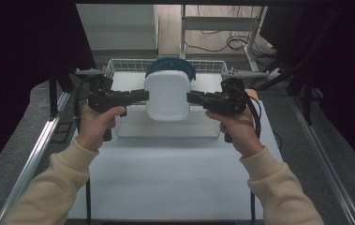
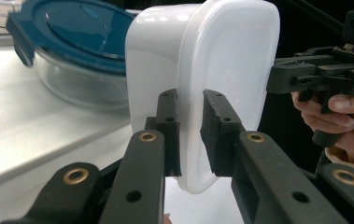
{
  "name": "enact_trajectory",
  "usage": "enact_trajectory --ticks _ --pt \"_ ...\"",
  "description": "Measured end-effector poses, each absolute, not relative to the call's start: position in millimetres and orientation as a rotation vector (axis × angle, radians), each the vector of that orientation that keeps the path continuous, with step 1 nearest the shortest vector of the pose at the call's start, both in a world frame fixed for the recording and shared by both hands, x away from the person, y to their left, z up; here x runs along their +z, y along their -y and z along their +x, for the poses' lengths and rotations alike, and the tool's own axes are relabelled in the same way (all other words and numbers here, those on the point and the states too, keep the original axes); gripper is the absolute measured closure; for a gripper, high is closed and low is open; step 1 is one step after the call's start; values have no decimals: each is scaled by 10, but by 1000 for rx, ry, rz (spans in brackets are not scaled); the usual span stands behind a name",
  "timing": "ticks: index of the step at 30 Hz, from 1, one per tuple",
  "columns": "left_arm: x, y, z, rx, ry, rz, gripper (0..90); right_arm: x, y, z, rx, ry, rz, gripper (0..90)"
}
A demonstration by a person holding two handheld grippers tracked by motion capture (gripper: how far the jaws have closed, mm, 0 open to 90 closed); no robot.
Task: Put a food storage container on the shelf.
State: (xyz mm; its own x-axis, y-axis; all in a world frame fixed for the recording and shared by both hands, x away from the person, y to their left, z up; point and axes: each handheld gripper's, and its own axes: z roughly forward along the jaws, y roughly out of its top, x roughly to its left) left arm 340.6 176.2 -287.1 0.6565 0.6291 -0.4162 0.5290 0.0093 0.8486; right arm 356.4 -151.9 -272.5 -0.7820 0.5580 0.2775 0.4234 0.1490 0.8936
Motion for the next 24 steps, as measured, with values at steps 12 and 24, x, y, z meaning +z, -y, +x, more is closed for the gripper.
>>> enact_trajectory --ticks 12,24 --pt "-2606 -1810 3743 95 -982 1655 775 -2503 1465 3876 1746 -2270 992 798" --pt "-2470 -1869 3903 74 -994 1631 777 -2383 1447 4095 1803 -2280 997 797"
